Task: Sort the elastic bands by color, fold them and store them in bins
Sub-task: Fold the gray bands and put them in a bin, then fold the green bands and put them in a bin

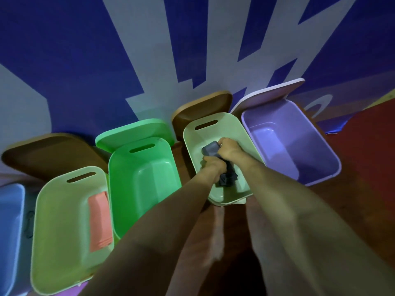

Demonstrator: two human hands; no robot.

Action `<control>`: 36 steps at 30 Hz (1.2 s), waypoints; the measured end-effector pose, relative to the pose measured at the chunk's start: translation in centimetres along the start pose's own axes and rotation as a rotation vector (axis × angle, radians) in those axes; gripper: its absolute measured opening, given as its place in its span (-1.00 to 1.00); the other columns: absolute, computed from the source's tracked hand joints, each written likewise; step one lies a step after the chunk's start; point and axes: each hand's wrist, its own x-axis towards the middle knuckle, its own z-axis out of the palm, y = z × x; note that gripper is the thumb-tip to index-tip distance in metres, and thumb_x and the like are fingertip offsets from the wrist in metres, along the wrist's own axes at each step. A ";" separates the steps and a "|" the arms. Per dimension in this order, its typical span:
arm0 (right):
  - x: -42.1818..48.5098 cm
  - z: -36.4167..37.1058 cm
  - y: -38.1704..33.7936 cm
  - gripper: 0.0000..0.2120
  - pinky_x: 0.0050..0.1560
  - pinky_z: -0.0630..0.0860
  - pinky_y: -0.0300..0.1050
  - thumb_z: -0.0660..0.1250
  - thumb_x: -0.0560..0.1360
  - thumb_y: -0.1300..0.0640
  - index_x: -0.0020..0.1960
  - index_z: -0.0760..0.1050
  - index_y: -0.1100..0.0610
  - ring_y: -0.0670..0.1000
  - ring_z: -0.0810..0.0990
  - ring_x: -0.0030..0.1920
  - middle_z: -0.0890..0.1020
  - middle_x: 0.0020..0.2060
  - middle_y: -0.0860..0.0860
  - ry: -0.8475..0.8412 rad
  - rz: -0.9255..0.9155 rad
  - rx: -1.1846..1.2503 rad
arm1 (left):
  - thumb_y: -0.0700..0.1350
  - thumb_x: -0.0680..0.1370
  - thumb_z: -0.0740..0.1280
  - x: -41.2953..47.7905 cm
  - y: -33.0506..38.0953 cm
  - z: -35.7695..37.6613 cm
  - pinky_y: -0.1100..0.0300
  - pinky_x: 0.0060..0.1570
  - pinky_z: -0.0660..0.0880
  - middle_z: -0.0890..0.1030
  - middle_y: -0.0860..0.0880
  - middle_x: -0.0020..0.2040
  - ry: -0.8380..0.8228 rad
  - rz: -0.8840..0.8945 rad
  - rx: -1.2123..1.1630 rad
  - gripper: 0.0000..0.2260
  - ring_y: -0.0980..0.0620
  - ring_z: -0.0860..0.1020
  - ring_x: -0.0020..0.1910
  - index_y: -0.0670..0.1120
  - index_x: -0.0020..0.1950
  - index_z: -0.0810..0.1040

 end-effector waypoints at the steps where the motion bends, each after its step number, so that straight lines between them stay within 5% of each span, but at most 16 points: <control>1: 0.2 0.1 0.1 -0.71 0.25 0.42 0.01 0.29 0.46 0.27 0.19 0.50 0.25 0.23 0.50 0.20 0.55 0.20 0.22 0.005 -0.009 -0.006 | -0.18 0.57 0.21 -0.6 0.2 -0.3 -0.08 0.27 0.40 0.37 -0.20 0.36 -0.023 -0.007 0.074 -0.58 -0.17 0.41 0.30 -0.14 0.40 0.20; 5: 0.2 0.5 0.2 -0.74 0.22 0.44 0.05 0.22 0.48 0.25 0.16 0.48 0.21 0.24 0.52 0.15 0.56 0.16 0.22 0.095 -0.056 -0.062 | -0.12 0.54 0.29 -4.1 0.8 -1.0 0.05 0.37 0.26 0.15 -0.16 0.43 0.000 0.056 0.313 -0.41 -0.10 0.21 0.41 -0.16 0.45 0.04; 8: -0.2 0.5 0.4 -0.71 0.14 0.43 0.12 0.20 0.50 0.28 0.22 0.33 0.24 0.30 0.51 0.15 0.52 0.14 0.26 0.194 -0.069 -0.160 | -0.13 0.60 0.16 -4.7 -0.1 -0.4 0.00 0.41 0.19 0.04 -0.17 0.48 0.038 0.202 0.604 -0.52 -0.16 0.10 0.46 -0.15 0.46 0.05; 16: -0.8 -0.1 0.5 -0.70 0.11 0.48 0.01 0.34 0.47 0.21 0.18 0.48 0.28 0.24 0.53 0.18 0.56 0.17 0.24 0.032 0.013 -0.234 | -0.23 0.60 0.19 -6.7 0.1 -2.1 0.07 0.36 0.22 0.28 -0.21 0.44 -0.109 0.298 0.885 -0.60 -0.18 0.28 0.40 -0.26 0.43 0.24; 20: -1.4 0.3 0.5 -0.70 0.17 0.43 -0.01 0.28 0.50 0.26 0.21 0.45 0.28 0.23 0.50 0.22 0.52 0.21 0.23 0.013 -0.022 -0.262 | -0.25 0.51 0.35 -7.4 0.0 -3.1 0.07 0.23 0.38 0.54 -0.16 0.18 -0.213 0.296 0.966 -0.65 -0.12 0.48 0.22 -0.24 0.29 0.47; 23: -2.6 -0.1 0.7 -0.65 0.18 0.43 0.01 0.30 0.47 0.28 0.24 0.40 0.28 0.24 0.48 0.22 0.50 0.22 0.24 0.004 -0.055 -0.279 | -0.27 0.56 0.26 -8.4 0.1 -3.6 0.08 0.17 0.41 0.51 -0.17 -0.16 -0.227 0.302 0.826 -0.71 -0.08 0.45 -0.03 -0.28 0.27 0.48; 26: -4.5 -1.2 0.8 -0.60 0.16 0.47 0.08 0.30 0.45 0.28 0.27 0.35 0.26 0.28 0.48 0.20 0.48 0.21 0.25 0.036 -0.131 -0.276 | -0.31 0.60 0.11 -10.3 0.0 -4.7 0.10 0.12 0.42 0.52 -0.25 0.11 -0.174 0.377 0.770 -0.76 -0.15 0.49 0.10 -0.28 0.21 0.47; 30: -8.6 -3.4 0.8 -0.66 0.11 0.50 0.11 0.24 0.47 0.31 0.24 0.37 0.19 0.25 0.50 0.15 0.48 0.17 0.18 0.188 -0.286 -0.298 | -0.26 0.60 0.11 -14.4 -0.6 -6.9 0.31 -0.34 0.31 0.49 -0.29 0.26 -0.053 0.542 0.733 -0.70 -0.21 0.45 0.27 -0.34 0.28 0.44; 36: -19.0 -3.3 -0.2 -0.68 0.15 0.36 0.03 0.22 0.51 0.21 0.27 0.39 0.15 0.18 0.40 0.21 0.47 0.18 0.13 0.362 -0.397 -0.339 | -0.24 0.53 0.21 -20.3 -7.0 -11.5 0.03 0.16 0.39 0.49 -0.24 0.22 0.199 0.725 0.721 -0.69 -0.22 0.45 0.23 -0.24 0.26 0.48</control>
